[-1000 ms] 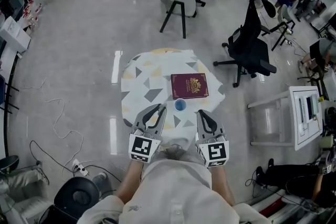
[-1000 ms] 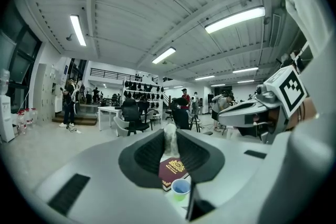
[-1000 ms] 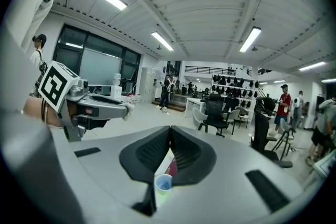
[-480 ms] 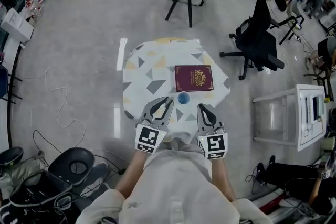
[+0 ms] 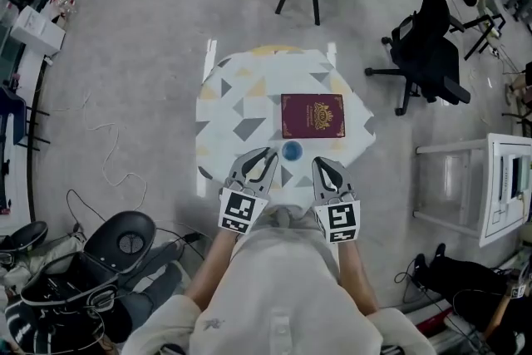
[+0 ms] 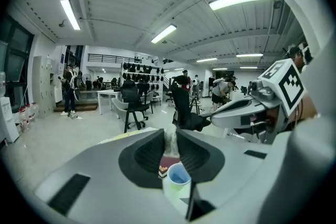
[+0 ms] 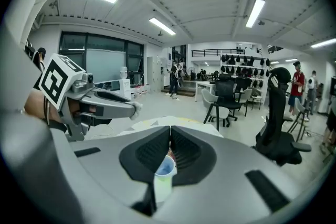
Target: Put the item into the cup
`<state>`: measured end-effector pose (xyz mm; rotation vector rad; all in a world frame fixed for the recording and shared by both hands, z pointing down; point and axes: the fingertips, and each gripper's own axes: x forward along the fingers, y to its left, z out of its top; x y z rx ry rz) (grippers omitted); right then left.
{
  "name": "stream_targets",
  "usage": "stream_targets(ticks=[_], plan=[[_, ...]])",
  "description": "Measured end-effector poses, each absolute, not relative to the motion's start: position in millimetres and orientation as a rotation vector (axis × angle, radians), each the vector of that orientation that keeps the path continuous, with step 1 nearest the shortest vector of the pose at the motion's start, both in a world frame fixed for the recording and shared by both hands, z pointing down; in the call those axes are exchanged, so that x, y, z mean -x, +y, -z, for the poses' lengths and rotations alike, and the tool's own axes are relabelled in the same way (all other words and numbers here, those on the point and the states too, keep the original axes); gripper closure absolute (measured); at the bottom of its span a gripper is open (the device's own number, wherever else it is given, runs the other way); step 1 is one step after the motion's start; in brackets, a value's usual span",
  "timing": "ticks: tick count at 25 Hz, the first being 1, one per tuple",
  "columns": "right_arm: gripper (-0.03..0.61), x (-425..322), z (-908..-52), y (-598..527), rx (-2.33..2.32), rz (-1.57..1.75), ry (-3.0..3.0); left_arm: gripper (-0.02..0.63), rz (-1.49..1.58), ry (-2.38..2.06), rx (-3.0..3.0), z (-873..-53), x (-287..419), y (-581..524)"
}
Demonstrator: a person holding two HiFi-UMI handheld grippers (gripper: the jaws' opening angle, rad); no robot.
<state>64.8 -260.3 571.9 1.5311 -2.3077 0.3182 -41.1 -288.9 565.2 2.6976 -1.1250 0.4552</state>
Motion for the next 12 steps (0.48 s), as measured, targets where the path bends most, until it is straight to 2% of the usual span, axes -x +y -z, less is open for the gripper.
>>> stream_targets(ticks=[12], plan=[[0.569, -70, -622, -277, -1.399, -0.442, -2.339, 0.537, -0.632, -1.072, -2.613, -625, 17, -301]])
